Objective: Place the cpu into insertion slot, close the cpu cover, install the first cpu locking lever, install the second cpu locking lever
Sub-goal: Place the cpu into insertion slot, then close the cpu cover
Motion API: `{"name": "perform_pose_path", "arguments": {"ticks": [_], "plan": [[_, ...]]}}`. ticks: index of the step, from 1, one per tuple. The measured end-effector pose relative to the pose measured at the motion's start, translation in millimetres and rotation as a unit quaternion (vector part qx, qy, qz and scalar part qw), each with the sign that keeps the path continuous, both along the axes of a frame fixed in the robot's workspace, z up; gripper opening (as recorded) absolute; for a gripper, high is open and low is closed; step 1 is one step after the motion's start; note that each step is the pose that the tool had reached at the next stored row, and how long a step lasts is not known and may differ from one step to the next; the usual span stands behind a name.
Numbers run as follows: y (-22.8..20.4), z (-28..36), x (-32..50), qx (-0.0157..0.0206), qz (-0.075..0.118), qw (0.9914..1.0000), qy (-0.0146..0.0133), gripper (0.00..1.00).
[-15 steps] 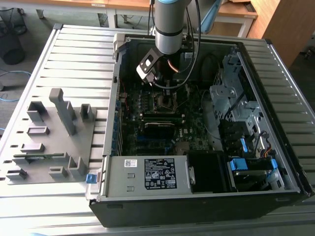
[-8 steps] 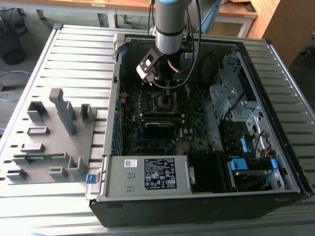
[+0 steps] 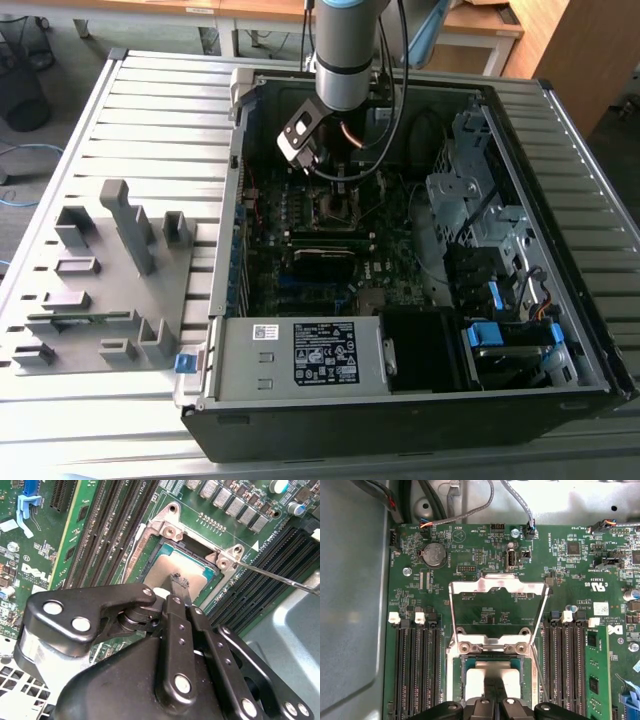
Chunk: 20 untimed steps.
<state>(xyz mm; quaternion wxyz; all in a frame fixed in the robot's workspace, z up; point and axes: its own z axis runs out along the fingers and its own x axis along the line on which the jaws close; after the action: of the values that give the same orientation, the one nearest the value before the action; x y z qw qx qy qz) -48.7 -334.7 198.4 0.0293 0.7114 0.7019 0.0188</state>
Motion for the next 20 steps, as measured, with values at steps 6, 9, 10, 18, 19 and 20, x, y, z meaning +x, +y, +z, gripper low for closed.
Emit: {"name": "perform_pose_path", "arguments": {"ticks": [6, 9, 10, 18, 19, 20], "plan": [[0.6, 2.8, 0.4, 0.0017, 0.0, 1.0, -0.001, 0.1], [0.3, 10.0, 0.2, 0.0008, 0.0, 1.0, -0.0005, 0.1], [0.2, 12.7, 0.1, 0.0006, 0.0, 1.0, -0.0004, 0.1], [0.2, 40.4, 0.1, 0.0006, 0.0, 1.0, -0.0004, 0.1], [0.2, 40.5, 0.1, 0.0006, 0.0, 1.0, -0.0004, 0.1], [0.2, 40.5, 0.1, 0.0006, 0.0, 1.0, -0.0004, 0.1]]}}
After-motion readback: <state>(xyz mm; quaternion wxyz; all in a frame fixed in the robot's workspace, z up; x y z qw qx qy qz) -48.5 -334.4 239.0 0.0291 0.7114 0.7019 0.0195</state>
